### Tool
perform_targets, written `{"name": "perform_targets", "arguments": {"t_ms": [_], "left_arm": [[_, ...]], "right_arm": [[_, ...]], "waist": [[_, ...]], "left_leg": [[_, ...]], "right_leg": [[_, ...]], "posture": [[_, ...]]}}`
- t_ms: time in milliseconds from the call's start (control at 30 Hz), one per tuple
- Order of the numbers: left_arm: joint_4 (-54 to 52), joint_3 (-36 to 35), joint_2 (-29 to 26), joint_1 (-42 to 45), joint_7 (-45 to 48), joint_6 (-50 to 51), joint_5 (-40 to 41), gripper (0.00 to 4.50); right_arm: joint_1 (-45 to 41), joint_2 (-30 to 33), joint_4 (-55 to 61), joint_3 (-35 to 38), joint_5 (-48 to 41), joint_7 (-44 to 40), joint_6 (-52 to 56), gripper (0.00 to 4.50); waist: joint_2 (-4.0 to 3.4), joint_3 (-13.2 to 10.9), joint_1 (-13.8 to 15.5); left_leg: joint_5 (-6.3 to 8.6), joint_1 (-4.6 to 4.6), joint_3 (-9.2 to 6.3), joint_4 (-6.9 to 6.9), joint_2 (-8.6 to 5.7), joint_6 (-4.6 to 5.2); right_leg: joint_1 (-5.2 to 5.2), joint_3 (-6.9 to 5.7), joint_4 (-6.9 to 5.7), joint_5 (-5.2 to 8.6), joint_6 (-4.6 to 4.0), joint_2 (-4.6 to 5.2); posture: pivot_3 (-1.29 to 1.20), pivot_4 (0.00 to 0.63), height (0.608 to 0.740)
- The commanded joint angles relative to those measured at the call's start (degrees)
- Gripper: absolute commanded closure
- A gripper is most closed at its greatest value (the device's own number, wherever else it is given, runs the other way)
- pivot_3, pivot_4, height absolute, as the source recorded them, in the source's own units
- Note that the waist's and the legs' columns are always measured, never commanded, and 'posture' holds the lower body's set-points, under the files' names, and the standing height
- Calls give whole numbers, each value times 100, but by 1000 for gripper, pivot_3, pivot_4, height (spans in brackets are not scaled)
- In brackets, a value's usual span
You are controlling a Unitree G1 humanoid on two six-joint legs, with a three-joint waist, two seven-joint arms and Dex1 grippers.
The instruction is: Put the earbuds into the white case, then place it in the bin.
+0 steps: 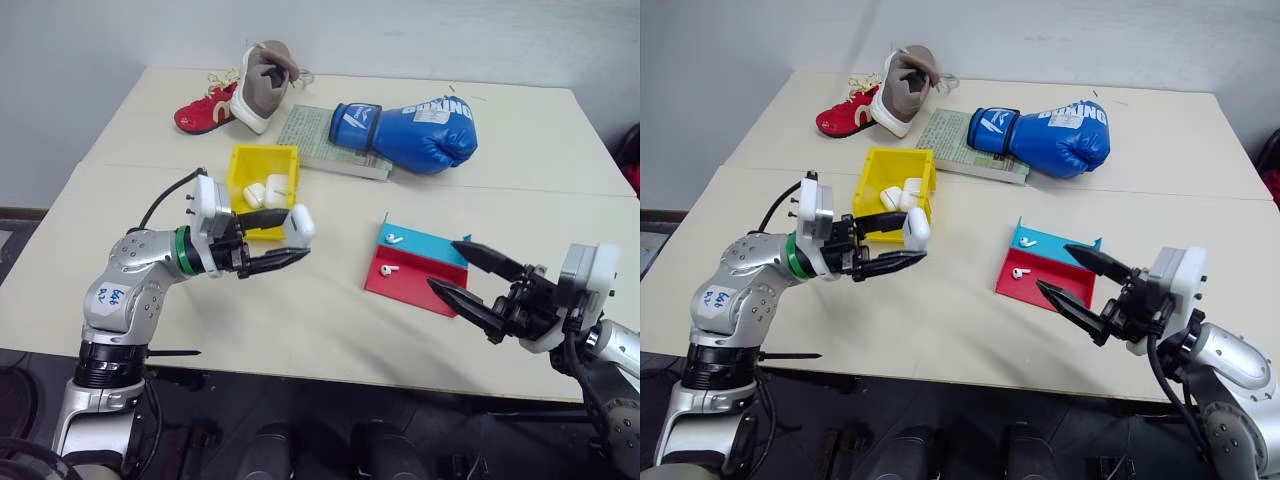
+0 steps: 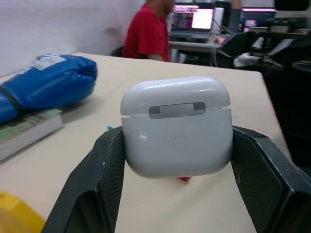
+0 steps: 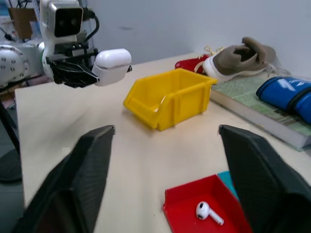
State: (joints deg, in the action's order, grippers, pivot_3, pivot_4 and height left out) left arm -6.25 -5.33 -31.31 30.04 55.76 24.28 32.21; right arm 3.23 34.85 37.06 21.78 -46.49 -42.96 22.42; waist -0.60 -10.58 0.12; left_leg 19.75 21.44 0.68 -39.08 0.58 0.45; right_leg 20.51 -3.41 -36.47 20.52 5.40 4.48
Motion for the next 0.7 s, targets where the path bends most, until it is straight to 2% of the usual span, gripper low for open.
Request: {"name": "perform_targets", "arguments": {"t_ms": [33, 133, 200, 267, 400, 600, 700], "left_arm": [[-216, -154, -42, 9, -7, -36, 142, 1706], [-336, -2, -35, -67, 325, -208, 166, 1706], [-368, 121, -4, -96, 572, -395, 135, 1706], [-360, 288, 95, -98, 792, -601, 94, 1706], [-296, 713, 303, -82, 1174, -1002, -89, 1706], [-268, 996, 557, -53, 1187, -1124, -171, 1706], [-287, 996, 589, -72, 1154, -1139, -161, 1706]], "right_arm": [[-258, -59, 301, -105, 79, 197, -223, 37], [-871, -91, 315, -520, -101, 323, -52, 37], [-1174, -72, 260, -784, -213, 287, 115, 444], [-1462, -53, 108, -1099, -139, 171, 207, 963], [-2062, -147, -298, -1708, 7, -44, 345, 2410], [-2489, -313, -744, -2300, 459, -421, 144, 4480], [-2492, -364, -798, -2405, 585, -504, 82, 4480]], "waist": [[0, 0, -6], [0, 0, -40], [0, 0, -30], [0, 0, -14], [0, 0, -5], [1, -1, -18], [1, -1, -18]], "left_leg": [[0, 0, -1, 0, 0, 0], [-1, -1, 8, 0, 1, -2], [-3, -1, 9, 0, 3, -5], [-3, 0, 5, 0, 4, -6], [0, 3, 3, -3, -4, 0], [0, 4, 2, -2, -5, 3], [0, 4, 2, -2, -4, 3]], "right_leg": [[0, 0, -1, 0, 0, -1], [5, 6, -3, 0, 0, -2], [8, 6, -4, 0, 0, -3], [8, 4, -4, 0, 0, -4], [5, 3, -2, 0, 0, 2], [8, 2, -5, 0, 0, 2], [9, 2, -7, 0, 0, 2]], "posture": [[0, 150, 740], [0, 150, 740], [0, 150, 740], [0, 150, 740], [0, 150, 740], [0, 150, 740], [0, 150, 740]]}}
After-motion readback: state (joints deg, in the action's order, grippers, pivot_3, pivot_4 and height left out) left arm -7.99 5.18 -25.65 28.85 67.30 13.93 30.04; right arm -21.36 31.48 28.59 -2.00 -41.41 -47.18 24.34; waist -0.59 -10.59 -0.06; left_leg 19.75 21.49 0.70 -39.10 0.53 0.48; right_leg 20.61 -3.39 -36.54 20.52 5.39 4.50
